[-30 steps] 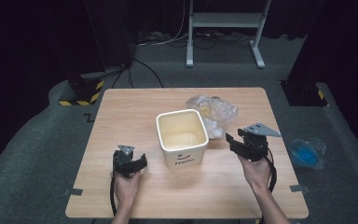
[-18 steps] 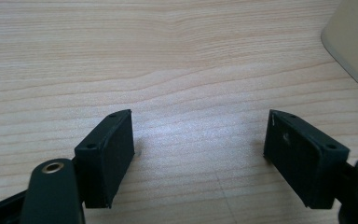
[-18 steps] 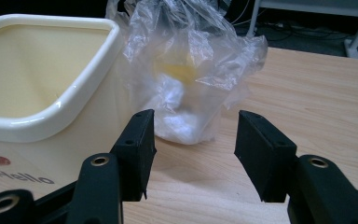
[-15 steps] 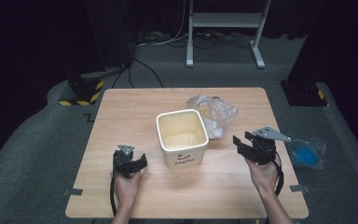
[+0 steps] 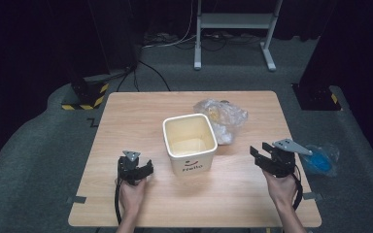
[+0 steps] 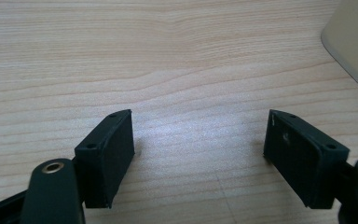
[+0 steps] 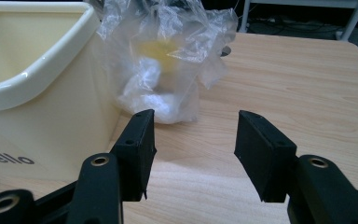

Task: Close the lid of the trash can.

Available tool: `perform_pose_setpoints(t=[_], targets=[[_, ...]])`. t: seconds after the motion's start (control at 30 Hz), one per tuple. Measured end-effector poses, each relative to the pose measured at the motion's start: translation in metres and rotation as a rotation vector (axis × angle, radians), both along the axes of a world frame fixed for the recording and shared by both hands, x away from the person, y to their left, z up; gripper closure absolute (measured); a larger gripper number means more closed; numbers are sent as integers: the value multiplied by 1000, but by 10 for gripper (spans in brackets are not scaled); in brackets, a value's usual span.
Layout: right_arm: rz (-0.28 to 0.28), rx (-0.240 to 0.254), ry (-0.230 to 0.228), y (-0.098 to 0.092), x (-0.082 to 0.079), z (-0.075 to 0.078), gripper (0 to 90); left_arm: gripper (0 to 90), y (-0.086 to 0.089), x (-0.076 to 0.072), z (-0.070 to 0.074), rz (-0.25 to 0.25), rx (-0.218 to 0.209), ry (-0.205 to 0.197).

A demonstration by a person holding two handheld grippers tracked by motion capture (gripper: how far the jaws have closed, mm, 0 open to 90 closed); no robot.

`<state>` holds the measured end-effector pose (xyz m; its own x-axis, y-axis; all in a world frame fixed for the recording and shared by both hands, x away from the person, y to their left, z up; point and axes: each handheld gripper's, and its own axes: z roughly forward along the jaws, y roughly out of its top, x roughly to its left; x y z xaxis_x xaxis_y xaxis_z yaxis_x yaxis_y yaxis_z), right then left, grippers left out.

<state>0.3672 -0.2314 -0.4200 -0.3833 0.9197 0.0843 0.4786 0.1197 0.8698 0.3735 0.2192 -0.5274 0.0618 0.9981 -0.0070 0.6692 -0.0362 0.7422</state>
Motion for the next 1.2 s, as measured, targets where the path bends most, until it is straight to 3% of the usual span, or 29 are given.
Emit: perform_pose_setpoints(t=[1.2], targets=[[10,14,49,-2,-1,-34,481,245,0,0,0,-5,4,-2]])
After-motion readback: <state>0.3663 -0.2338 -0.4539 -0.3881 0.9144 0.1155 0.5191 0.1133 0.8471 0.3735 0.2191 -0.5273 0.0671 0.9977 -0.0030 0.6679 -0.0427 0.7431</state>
